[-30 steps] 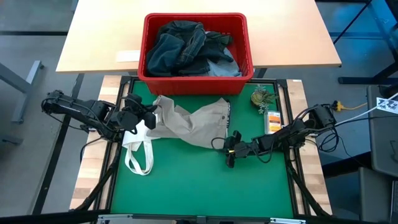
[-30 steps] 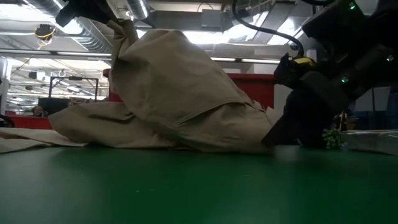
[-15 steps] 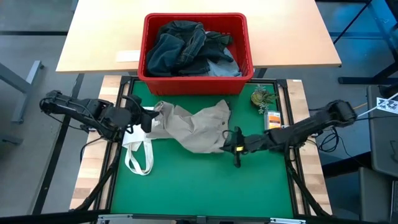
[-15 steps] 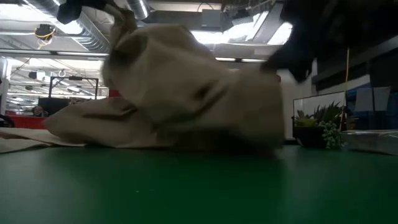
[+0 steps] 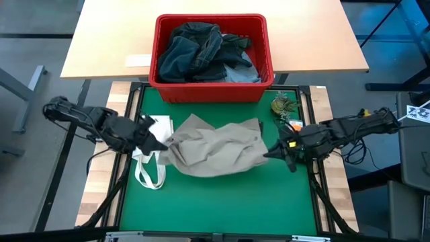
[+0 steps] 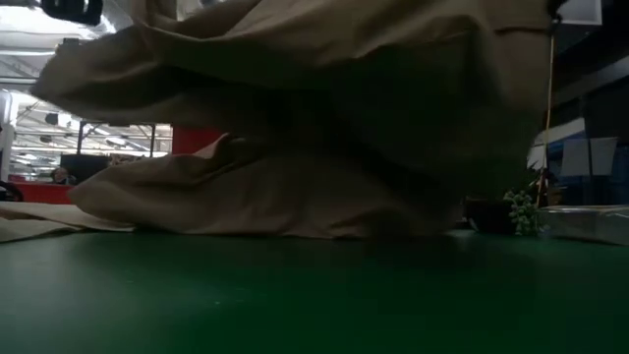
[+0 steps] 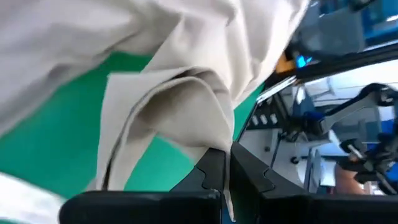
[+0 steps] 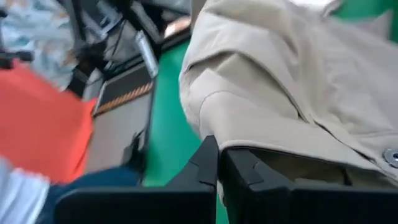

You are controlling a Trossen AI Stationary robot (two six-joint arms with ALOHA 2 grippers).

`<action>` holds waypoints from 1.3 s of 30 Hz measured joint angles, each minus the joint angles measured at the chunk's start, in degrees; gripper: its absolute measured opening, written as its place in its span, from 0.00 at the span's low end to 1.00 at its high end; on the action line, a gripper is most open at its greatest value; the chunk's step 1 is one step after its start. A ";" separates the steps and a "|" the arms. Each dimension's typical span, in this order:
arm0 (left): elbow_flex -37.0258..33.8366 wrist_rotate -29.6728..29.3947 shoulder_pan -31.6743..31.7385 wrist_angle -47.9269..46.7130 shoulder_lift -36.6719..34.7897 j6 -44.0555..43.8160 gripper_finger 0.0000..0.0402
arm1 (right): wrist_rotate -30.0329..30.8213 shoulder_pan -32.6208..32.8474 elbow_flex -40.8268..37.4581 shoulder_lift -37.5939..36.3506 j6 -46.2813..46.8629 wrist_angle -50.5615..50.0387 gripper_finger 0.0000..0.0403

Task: Fold Laundry from Bin
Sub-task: Fold the gray shorts

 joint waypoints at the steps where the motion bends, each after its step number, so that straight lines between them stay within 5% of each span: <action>1: 0.00 0.96 -0.72 0.03 0.96 -1.10 0.02 | -1.75 0.00 0.00 -0.01 1.27 -0.88 0.01; 6: 0.01 6.92 -5.56 1.41 6.23 -7.97 0.02 | -11.42 0.95 -0.02 0.25 5.87 -7.15 0.01; 9: 0.02 8.46 -8.58 5.03 9.93 -12.30 0.02 | -12.20 4.97 -0.02 0.62 8.61 -10.30 0.01; 25: 0.02 10.03 -19.45 19.78 28.30 -25.83 0.02 | -3.13 33.00 -0.64 7.63 25.08 -13.59 0.02; 39: 0.04 10.28 -21.12 30.56 36.45 -27.14 0.02 | -4.72 44.39 -0.83 21.72 31.63 -6.98 0.02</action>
